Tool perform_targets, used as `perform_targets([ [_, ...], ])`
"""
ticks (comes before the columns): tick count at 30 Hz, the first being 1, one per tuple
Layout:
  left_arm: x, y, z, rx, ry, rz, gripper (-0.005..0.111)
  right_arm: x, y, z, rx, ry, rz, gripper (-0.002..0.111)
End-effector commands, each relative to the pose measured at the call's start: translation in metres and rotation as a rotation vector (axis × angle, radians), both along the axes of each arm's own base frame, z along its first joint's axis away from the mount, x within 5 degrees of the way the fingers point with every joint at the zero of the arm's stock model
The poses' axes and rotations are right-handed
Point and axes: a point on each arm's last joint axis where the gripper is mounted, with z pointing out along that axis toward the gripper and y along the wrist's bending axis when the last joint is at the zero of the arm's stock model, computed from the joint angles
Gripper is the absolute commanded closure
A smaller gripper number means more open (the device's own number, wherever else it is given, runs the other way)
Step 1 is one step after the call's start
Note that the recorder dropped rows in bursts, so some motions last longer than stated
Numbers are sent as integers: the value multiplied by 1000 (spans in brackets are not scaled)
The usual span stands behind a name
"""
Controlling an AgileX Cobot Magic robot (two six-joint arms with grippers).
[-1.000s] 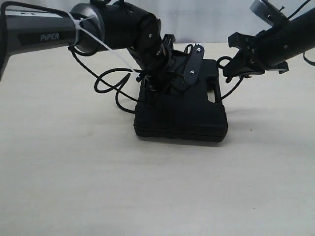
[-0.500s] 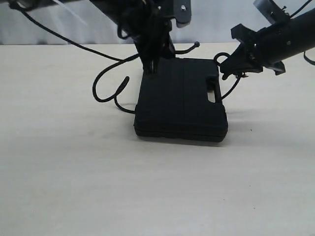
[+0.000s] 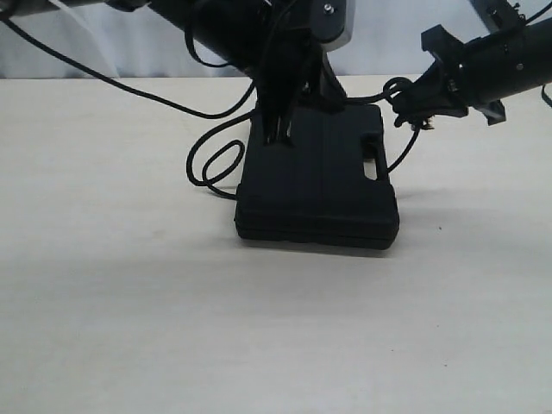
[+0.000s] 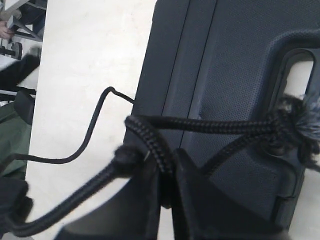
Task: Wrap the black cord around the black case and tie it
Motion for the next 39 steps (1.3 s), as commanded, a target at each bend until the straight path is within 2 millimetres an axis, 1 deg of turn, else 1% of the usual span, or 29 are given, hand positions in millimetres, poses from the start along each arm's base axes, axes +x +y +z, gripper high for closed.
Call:
perform_targets([
  [1, 6, -7, -21, 7, 35, 3, 107, -1, -1, 0, -3, -10, 21, 104],
  [3, 7, -7, -25, 11, 43, 3, 107, -1, -1, 0, -3, -10, 21, 104],
  [13, 12, -7, -24, -5, 17, 40, 107, -1, -1, 0, 2, -13, 15, 104],
  [16, 13, -8, -29, -4, 35, 50, 107, -1, -1, 1, 10, -15, 12, 104],
  [22, 18, -11, -45, -15, 75, 77, 107, -1, -1, 2, 9, -15, 16, 104],
  [26, 23, -14, -43, -86, 76, 137, 107, -2, -1, 3, 3, -18, 19, 104],
  [28, 23, -14, -42, -93, 80, 139, 107, -2, -1, 3, 2, -19, 17, 104],
  [32, 16, -15, -45, -74, 134, 88, 107, -1, -1, 3, 0, -21, 14, 104],
  [35, 17, -15, -44, -83, 136, 95, 107, -1, -1, 3, 0, -21, 14, 104],
  [39, 21, -17, -41, -138, 123, 145, 107, -1, -1, 3, -2, -26, 19, 104],
])
